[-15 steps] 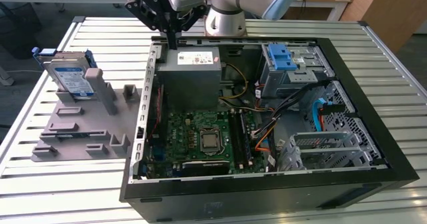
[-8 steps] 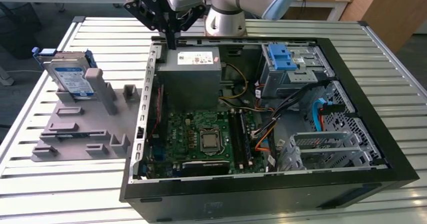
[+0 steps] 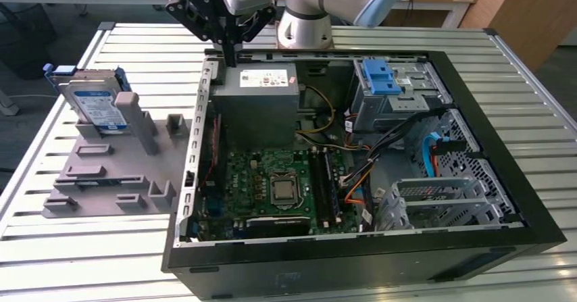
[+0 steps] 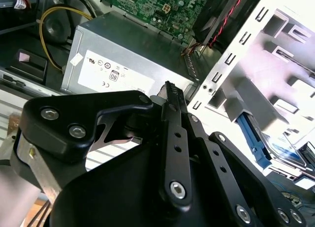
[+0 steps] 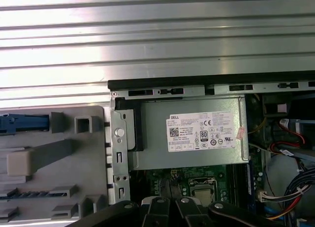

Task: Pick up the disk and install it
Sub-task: 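Reach for the disk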

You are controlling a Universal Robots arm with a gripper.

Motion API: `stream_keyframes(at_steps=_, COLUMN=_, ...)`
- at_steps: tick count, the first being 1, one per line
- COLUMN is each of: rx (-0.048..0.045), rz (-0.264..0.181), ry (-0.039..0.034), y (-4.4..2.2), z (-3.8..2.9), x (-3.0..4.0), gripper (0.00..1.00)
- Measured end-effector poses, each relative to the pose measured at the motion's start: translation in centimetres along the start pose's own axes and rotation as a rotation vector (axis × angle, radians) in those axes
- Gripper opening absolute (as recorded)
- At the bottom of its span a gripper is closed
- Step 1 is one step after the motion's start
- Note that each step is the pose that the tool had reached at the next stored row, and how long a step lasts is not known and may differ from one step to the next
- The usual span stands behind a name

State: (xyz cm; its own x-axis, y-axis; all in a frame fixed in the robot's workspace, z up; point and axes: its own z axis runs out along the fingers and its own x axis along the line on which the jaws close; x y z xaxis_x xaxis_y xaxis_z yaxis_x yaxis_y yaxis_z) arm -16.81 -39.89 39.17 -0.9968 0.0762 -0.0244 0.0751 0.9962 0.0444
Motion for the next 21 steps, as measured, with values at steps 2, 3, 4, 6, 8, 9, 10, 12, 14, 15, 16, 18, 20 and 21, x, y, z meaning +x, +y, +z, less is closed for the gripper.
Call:
stream_keyframes(at_steps=2, rx=0.0, rz=0.0, ry=0.0, y=0.0, z=0.0, x=0.05, gripper=0.11)
stream_keyframes(at_steps=3, rx=0.0, rz=0.0, ry=0.0, y=-0.01, z=0.0, x=0.08, gripper=0.11)
stream_keyframes(at_steps=4, rx=-0.0001, rz=0.0, ry=-0.0001, y=-0.01, z=0.0, x=0.11, gripper=0.11)
stream_keyframes(at_steps=6, rx=0.0, rz=0.0, ry=0.0, y=-0.01, z=0.0, x=0.16, gripper=0.11)
stream_keyframes(at_steps=8, rx=0.0, rz=0.0, ry=0.0, y=-0.02, z=0.0, x=0.21, gripper=0.11)
stream_keyframes(at_steps=9, rx=0.0, rz=0.0, ry=0.0, y=-0.02, z=0.0, x=0.24, gripper=0.11)
stream_keyframes(at_steps=10, rx=0.0, rz=0.0, ry=0.0, y=-0.02, z=0.0, x=0.26, gripper=0.11)
stream_keyframes(at_steps=12, rx=-0.0001, rz=0.0, ry=0.0, y=-0.02, z=0.01, x=0.31, gripper=0.11)
stream_keyframes(at_steps=14, rx=0.0, rz=0.0, ry=0.0, y=-0.03, z=0.0, x=0.35, gripper=0.11)
stream_keyframes(at_steps=15, rx=0.0, rz=0.0, ry=0.0, y=-0.03, z=0.01, x=0.38, gripper=0.11)
stream_keyframes(at_steps=16, rx=0.0, rz=0.0, ry=0.0, y=-0.03, z=0.01, x=0.4, gripper=0.11)
stream_keyframes(at_steps=18, rx=0.0, rz=0.0, ry=-0.0001, y=-0.03, z=0.01, x=0.45, gripper=0.11)
stream_keyframes(at_steps=20, rx=0.0, rz=0.0, ry=0.0, y=-0.04, z=0.01, x=0.5, gripper=0.11)
stream_keyframes(at_steps=21, rx=0.0, rz=0.0, ry=0.0, y=-0.04, z=0.01, x=0.53, gripper=0.11)
